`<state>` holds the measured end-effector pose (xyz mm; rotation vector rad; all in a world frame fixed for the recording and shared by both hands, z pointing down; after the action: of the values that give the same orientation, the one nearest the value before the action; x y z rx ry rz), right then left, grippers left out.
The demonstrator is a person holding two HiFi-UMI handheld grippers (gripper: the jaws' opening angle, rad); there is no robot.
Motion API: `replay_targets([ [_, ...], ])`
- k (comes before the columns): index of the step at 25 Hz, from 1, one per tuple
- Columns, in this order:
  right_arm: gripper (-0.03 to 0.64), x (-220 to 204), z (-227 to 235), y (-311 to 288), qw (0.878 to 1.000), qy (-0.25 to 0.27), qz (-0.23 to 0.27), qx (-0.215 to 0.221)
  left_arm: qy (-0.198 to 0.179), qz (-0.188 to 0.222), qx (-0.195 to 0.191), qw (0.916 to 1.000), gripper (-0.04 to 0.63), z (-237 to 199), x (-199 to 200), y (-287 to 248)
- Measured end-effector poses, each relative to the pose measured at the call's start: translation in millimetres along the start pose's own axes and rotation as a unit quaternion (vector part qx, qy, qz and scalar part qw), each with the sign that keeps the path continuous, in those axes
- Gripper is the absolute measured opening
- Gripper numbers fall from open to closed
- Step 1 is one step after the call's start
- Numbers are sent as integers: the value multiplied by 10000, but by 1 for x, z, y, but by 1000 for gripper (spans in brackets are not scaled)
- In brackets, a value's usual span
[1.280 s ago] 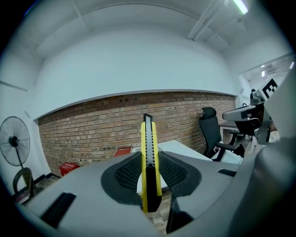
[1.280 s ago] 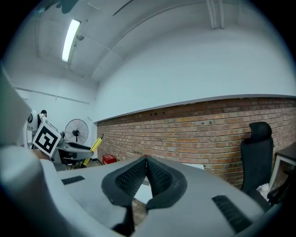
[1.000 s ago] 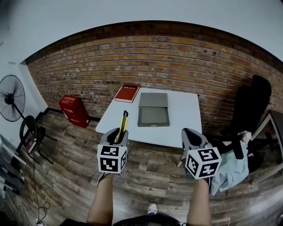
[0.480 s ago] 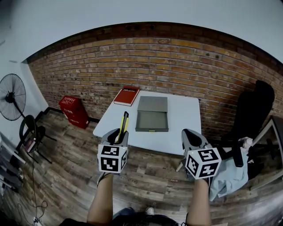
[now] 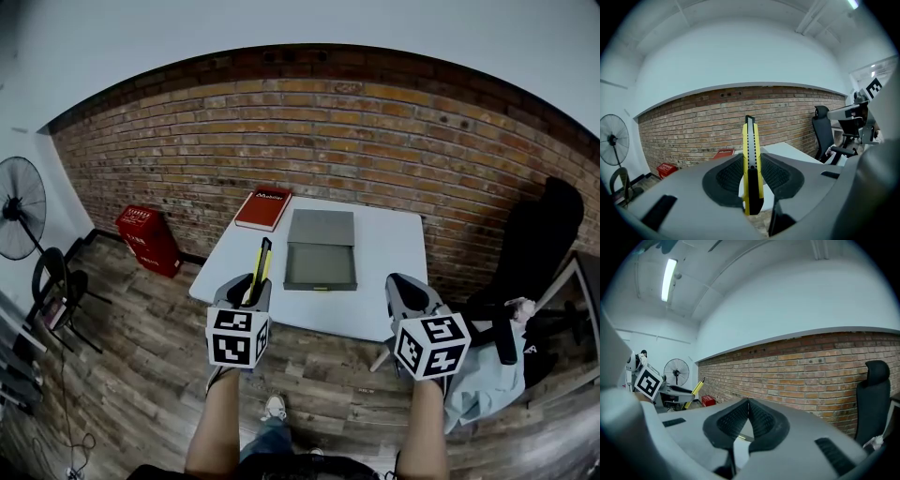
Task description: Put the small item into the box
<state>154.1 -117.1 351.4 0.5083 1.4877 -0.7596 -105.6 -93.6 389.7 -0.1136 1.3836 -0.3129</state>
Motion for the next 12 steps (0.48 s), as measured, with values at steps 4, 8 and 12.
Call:
replay_targets([
  [4,20,3,10,-29,10000,8,-20,-75,-4,13,-66,10000,130,-10,3,-32],
  [8,20,10,21,-60,9998,12,-40,-184,-13,35,-165,9999,130,-23,11,-67],
  [12,20,21,28,-96,9995,30,-79,-320,-15,44,-307,9995,130,-41,20,-107],
])
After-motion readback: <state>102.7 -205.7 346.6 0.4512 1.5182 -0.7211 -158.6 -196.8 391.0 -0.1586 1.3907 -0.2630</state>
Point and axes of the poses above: the fingertips, and each gripper's own axes: y backward along the fingers, z to its right, x out of its top, the point moved 2 cm from there along y, backward along the fingers, and after that the axes turned 14 degrees about x, right-handed, at the moved point
